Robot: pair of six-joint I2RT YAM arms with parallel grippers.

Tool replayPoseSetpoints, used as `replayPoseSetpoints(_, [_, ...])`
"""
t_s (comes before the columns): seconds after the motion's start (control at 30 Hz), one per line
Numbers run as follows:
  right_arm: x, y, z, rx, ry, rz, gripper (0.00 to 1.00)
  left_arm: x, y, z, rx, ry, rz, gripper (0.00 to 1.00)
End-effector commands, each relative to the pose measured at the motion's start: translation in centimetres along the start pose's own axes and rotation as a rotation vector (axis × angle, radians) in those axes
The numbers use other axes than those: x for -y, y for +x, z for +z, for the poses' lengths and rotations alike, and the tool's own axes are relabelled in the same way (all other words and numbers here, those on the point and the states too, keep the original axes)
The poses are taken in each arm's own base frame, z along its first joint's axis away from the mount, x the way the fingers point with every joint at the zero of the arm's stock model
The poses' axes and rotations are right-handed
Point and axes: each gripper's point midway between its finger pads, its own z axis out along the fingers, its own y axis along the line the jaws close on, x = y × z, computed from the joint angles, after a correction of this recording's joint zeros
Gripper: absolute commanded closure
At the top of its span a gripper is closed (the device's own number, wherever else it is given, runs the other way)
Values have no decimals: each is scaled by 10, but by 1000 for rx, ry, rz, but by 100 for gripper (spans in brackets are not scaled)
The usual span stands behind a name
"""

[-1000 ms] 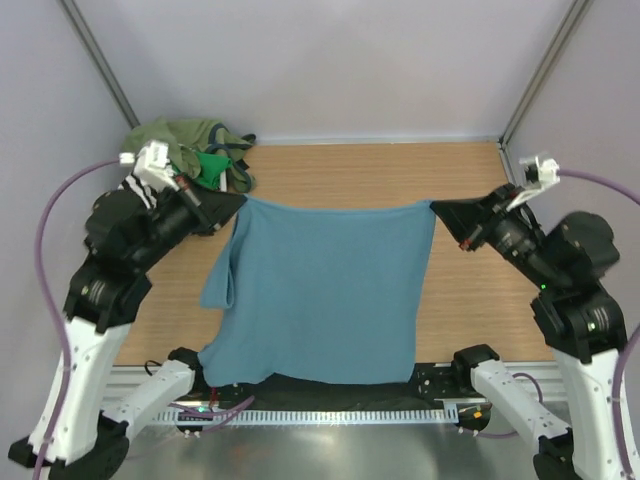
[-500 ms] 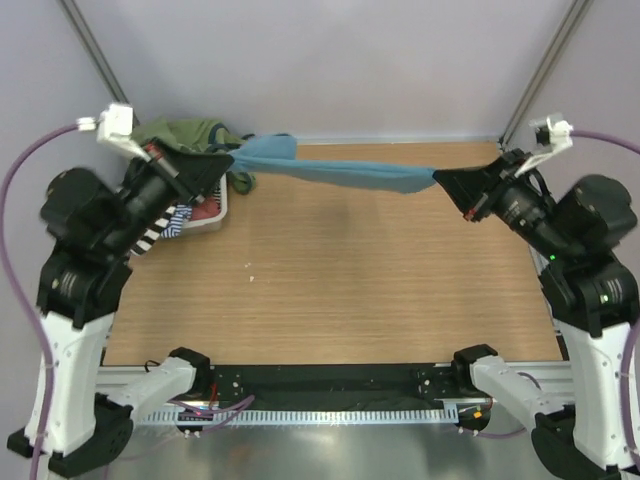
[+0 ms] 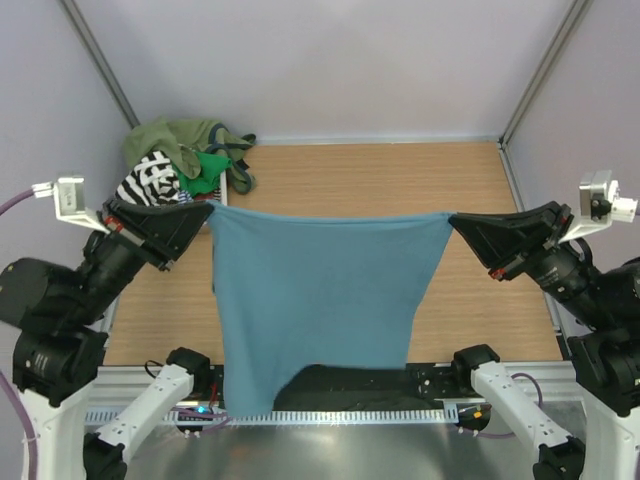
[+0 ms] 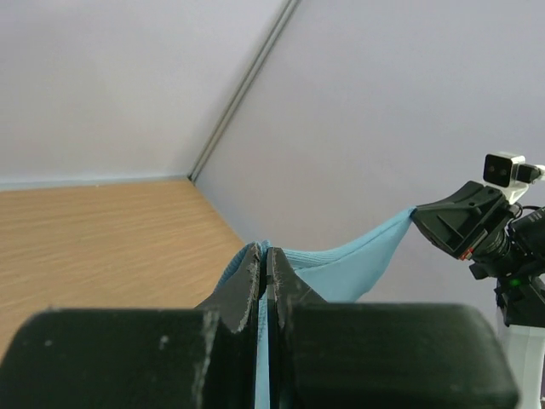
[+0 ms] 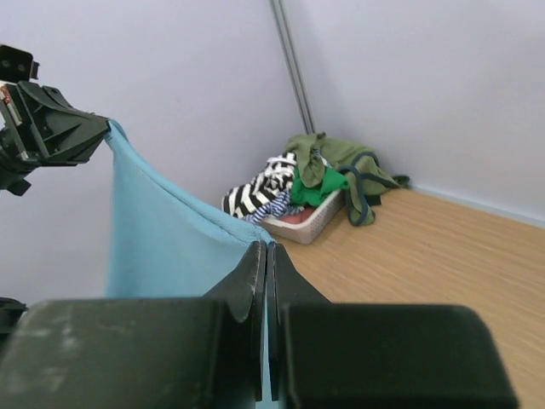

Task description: Fold and stack the tank tops

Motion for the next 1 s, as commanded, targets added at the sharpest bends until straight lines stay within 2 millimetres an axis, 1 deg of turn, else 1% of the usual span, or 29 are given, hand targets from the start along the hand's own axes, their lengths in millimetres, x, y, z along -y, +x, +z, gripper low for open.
replayPoseSetpoints(0.0, [40, 16, 23, -71, 130, 29, 99, -13, 8, 31, -32, 6, -37, 100])
replayPoseSetpoints(0.03, [52, 26, 26, -105, 173, 45, 99, -21, 13, 40, -46, -3, -49, 100])
replayPoseSetpoints(0.07, [71, 36, 32, -134, 235, 55, 99, -36, 25, 51, -79, -37, -71, 100])
replayPoseSetpoints(0.1, [92, 52, 43, -181, 290, 78, 99, -56, 42, 68, -134, -76, -98, 100])
replayPoseSetpoints(0.13, [110, 68, 47, -229, 347, 99, 99, -68, 54, 76, -164, -102, -123, 100])
replayPoseSetpoints(0.17, [131, 92, 50, -286, 410, 130, 99, -90, 76, 83, -213, -152, -155, 100])
replayPoseSetpoints(0.2, [159, 114, 55, -334, 503, 150, 99, -116, 95, 94, -246, -225, -182, 100])
replayPoseSetpoints(0.23, [176, 144, 55, -394, 545, 175, 99, -133, 109, 98, -269, -270, -207, 100])
replayPoseSetpoints(0.27, [188, 161, 56, -419, 574, 189, 99, -161, 139, 97, -321, -346, -236, 100])
replayPoseSetpoints(0.3, [203, 176, 63, -425, 604, 209, 99, -182, 155, 102, -330, -396, -247, 100])
replayPoseSetpoints(0.33, [212, 191, 64, -439, 621, 224, 99, -199, 171, 104, -344, -436, -269, 100])
replayPoseSetpoints(0.37, [224, 222, 59, -486, 649, 255, 99, -223, 202, 97, -385, -497, -291, 100])
replayPoseSetpoints(0.4, [231, 235, 60, -492, 667, 280, 99, -235, 209, 102, -366, -509, -294, 100])
replayPoseSetpoints(0.43, [246, 256, 63, -502, 691, 294, 99, -264, 243, 97, -414, -584, -317, 100])
replayPoseSetpoints(0.47, [254, 265, 65, -505, 707, 301, 99, -275, 254, 99, -421, -602, -331, 100])
replayPoseSetpoints(0.5, [262, 269, 72, -489, 715, 309, 99, -285, 261, 108, -410, -601, -330, 100])
replayPoseSetpoints(0.53, [277, 287, 74, -525, 749, 323, 99, -306, 282, 110, -446, -649, -338, 100])
replayPoseSetpoints(0.6, [292, 295, 85, -527, 768, 325, 99, -325, 296, 123, -454, -673, -330, 100])
replayPoseSetpoints(0.63, [300, 291, 94, -510, 771, 316, 99, -331, 292, 135, -440, -669, -324, 100])
replayPoseSetpoints(0.67, [312, 306, 97, -543, 796, 324, 99, -350, 313, 139, -480, -705, -332, 100])
replayPoseSetpoints(0.7, [320, 306, 103, -539, 806, 318, 99, -355, 317, 147, -488, -704, -328, 100])
replayPoseSetpoints(0.73, [327, 294, 114, -514, 807, 300, 99, -358, 309, 166, -470, -686, -324, 100])
replayPoseSetpoints(0.77, [344, 304, 115, -533, 848, 303, 99, -372, 325, 171, -495, -709, -331, 100])
replayPoseSetpoints(0.8, [352, 302, 119, -525, 866, 295, 99, -378, 327, 179, -502, -707, -324, 100])
replayPoseSetpoints(0.83, [361, 290, 130, -499, 869, 290, 99, -377, 313, 203, -471, -676, -310, 100])
replayPoseSetpoints(0.87, [383, 294, 126, -494, 936, 293, 99, -391, 326, 207, -490, -699, -313, 100])
replayPoseSetpoints(0.9, [392, 292, 129, -481, 949, 298, 99, -395, 326, 213, -495, -704, -305, 100])
replayPoseSetpoints(0.93, [400, 277, 140, -440, 947, 298, 99, -394, 310, 232, -472, -687, -278, 100])
replayPoseSetpoints(0.97, [406, 274, 144, -423, 954, 313, 99, -401, 310, 237, -475, -698, -272, 99])
